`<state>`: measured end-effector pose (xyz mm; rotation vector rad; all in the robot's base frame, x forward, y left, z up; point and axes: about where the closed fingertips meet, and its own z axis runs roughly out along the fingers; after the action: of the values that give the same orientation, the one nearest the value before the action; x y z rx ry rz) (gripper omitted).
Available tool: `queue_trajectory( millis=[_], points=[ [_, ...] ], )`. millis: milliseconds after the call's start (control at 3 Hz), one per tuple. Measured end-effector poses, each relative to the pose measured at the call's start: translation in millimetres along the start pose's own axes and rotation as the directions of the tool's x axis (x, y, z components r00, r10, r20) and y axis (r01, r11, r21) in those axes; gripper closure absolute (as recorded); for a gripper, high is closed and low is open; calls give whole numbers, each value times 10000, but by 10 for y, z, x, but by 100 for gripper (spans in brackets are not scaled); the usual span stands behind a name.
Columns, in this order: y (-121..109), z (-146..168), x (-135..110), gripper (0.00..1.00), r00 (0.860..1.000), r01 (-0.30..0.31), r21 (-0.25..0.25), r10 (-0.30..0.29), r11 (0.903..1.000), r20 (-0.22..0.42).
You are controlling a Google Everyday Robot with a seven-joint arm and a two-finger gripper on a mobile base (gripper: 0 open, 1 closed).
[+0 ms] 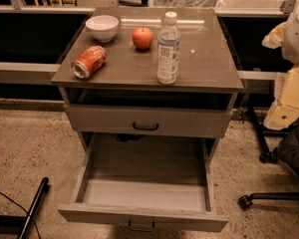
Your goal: Close middle drawer
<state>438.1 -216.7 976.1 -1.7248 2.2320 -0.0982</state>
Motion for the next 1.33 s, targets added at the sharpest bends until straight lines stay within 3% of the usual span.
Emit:
queue_trajectory(
  millis=[333,667,1000,1333],
  points=[
    [0,1,0,0,10000,-1,-2,1,10000,3],
    [167,296,-124,0,9918,-76,-568,148,9984,1270],
    [590,769,-344,0,9546,359,-998,-45,9944,2977],
    [1096,1265,-670,0,8974,1102,-1306,-421,9853,4392]
  ],
)
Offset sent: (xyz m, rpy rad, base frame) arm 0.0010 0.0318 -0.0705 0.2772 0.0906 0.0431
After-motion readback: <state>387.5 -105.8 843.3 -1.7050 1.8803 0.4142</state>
